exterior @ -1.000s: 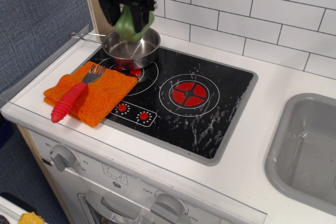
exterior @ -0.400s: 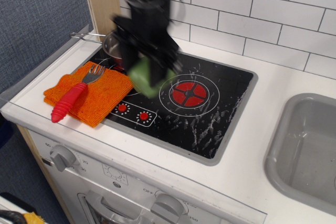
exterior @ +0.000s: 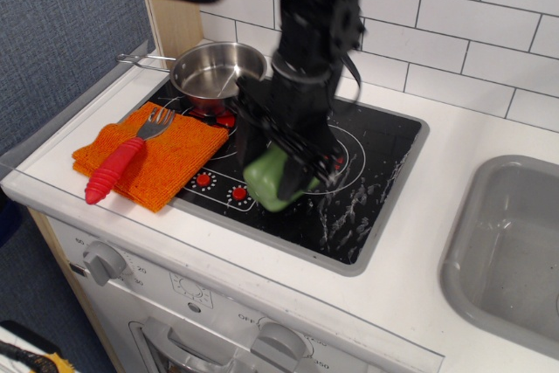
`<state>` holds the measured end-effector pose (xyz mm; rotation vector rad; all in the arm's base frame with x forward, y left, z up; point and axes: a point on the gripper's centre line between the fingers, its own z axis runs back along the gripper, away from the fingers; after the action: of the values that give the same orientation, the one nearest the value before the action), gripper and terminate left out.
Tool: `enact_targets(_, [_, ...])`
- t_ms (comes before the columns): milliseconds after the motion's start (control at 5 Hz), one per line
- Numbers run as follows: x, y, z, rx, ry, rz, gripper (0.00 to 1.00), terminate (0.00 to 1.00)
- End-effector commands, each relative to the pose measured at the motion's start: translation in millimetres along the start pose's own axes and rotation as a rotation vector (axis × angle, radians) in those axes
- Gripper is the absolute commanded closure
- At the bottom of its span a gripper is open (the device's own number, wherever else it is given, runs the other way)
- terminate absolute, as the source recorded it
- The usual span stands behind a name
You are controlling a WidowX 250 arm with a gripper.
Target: Place the green bell pepper to the right of the orange cloth.
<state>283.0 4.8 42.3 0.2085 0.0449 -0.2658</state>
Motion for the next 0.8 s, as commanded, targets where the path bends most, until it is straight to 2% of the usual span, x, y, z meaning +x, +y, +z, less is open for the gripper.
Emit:
enact_targets(0, [-9,-1,4,-0.003,0.022,0.01,1.0,0.0])
enact_targets(200, [-17,-3,11,-0.026,0.015,0.011,1.0,0.0])
enact_targets(400, [-20,3,24,-0.053,-0.031,0.021,0.0,0.0])
enact_targets(600, [-21,11,41,-0.095,-0.084,0.068,0.0,0.0])
